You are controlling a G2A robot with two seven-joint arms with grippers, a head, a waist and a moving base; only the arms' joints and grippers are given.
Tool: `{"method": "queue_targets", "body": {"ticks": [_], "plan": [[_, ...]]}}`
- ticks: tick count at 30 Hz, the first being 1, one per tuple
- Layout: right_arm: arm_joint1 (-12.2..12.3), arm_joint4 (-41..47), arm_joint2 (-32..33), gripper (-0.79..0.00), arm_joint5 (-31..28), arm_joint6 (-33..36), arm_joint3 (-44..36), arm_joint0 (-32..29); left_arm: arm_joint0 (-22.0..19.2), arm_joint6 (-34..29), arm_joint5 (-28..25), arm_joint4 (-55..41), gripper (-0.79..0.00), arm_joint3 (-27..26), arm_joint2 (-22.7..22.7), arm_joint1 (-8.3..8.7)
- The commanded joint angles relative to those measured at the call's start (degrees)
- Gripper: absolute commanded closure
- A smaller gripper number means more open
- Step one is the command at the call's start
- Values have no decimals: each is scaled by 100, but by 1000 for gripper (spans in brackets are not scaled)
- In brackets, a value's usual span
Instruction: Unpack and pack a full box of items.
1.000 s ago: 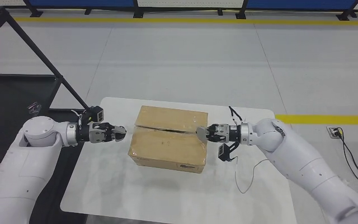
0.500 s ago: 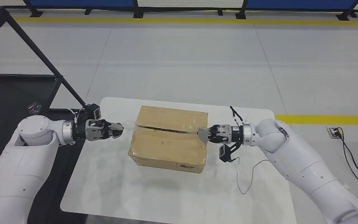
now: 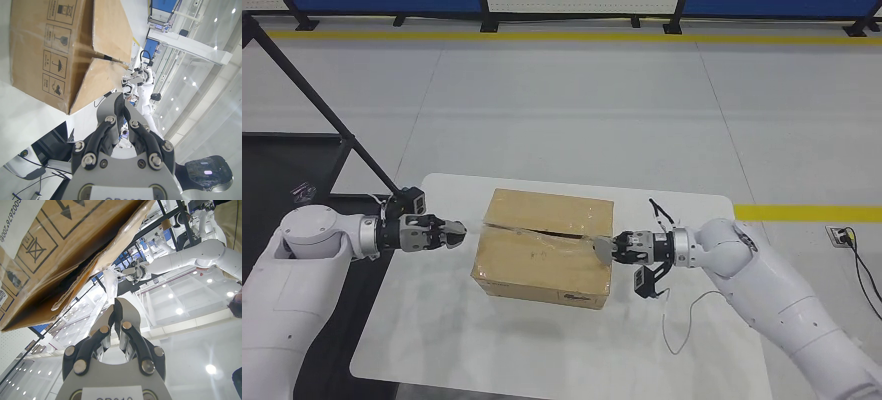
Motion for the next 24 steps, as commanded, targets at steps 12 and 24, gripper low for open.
{"method": "queue_targets", "body": {"ticks": [12,24], "plan": [[-54,0,366,0,-41,-296,-20,-211,-48,23,141,84,0,87,86,4],[-245,0,606,0,-186,-641,235,-234,-94,255,339,138,-160,162,182,-16]]}}
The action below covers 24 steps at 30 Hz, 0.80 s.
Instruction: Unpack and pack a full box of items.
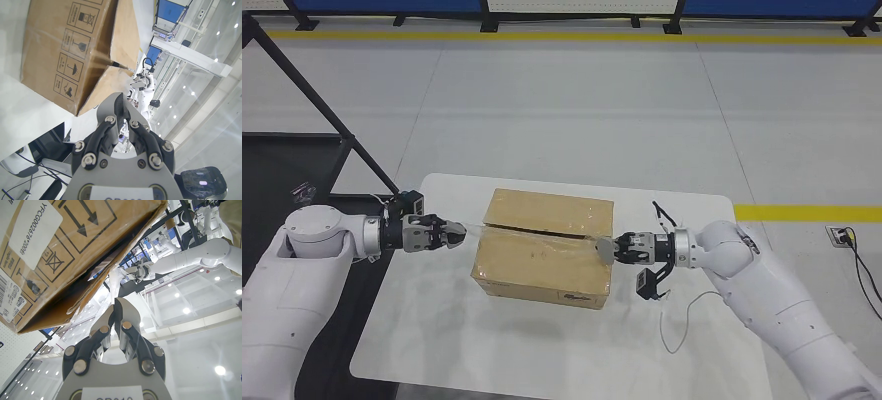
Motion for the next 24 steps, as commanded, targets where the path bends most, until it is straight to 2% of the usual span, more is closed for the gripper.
{"method": "queue_targets", "body": {"ticks": [1,6,24], "plan": [[-22,0,44,0,5,-46,31,-11,-5,21,15,4,-203,4,3,1],[-71,0,205,0,35,-177,93,-68,-13,38,78,75,-277,0,30,10],[-192,0,674,0,12,-318,137,-110,64,96,59,96,-252,-36,-69,83]]}}
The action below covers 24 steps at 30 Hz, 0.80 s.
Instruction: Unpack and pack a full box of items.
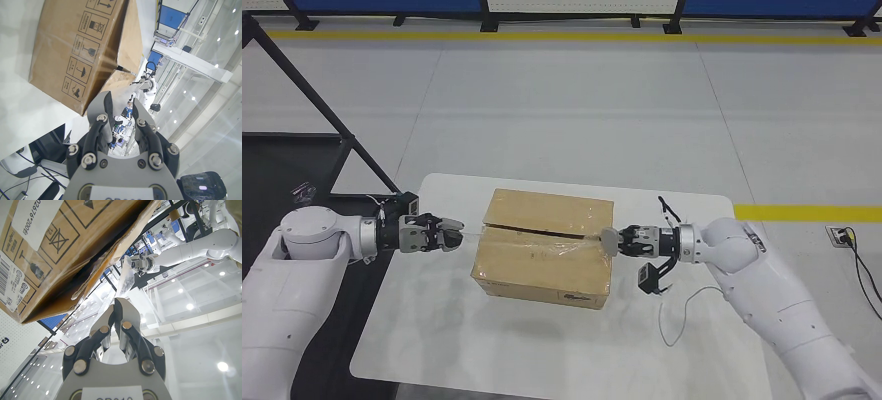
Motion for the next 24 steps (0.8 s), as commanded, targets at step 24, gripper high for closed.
{"method": "queue_targets", "body": {"ticks": [24], "plan": [[-146,0,328,0,125,-11,353,17,116,137,-36,-120,-200,-93,-129,71]]}}
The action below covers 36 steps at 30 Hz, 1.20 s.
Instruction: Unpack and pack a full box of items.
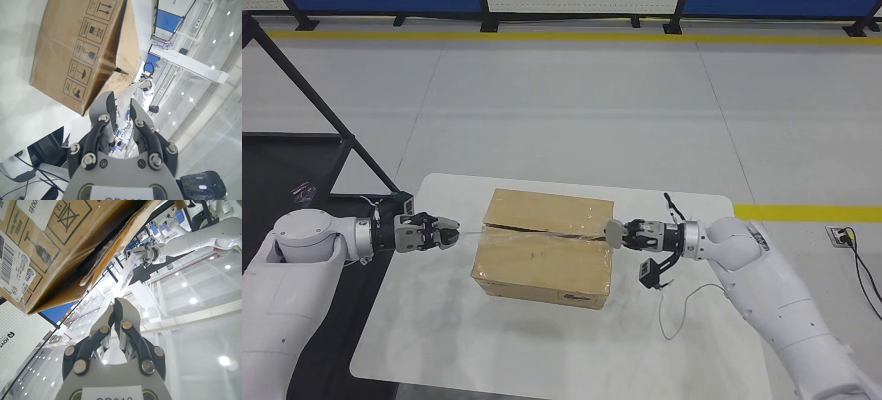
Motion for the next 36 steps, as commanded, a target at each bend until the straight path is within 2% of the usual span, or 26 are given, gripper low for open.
{"method": "queue_targets", "body": {"ticks": [1,10,14,19,20,21,22,23,29,33,36], "plan": [[-9,0,22,0,9,-5,21,3,8,12,0,-13,-200,-10,-5,2],[-55,0,111,0,42,-43,107,11,32,101,3,-78,-194,-80,-47,17],[-75,0,142,0,42,-107,161,-7,62,77,64,-90,-234,-117,-58,30],[-102,0,192,0,18,-215,183,-27,121,214,154,-48,-323,-219,-105,60],[-106,0,202,0,-2,-248,188,-28,144,257,187,-55,-369,-243,-128,69],[-111,0,212,0,-29,-275,179,-32,178,324,253,-55,-483,-280,-158,82],[-114,0,215,0,-43,-289,175,-37,199,359,301,-73,-683,-294,-175,88],[-117,0,219,0,-63,-309,163,-41,234,405,386,-110,-785,-322,-199,94],[-127,0,231,0,-129,-375,119,-58,477,623,545,-277,-785,-559,-285,118],[-135,0,225,0,-152,-399,101,-53,689,604,223,-141,-785,-814,-292,150],[-136,0,220,0,-157,-403,100,-50,811,846,125,279,-785,-937,-248,186]]}}
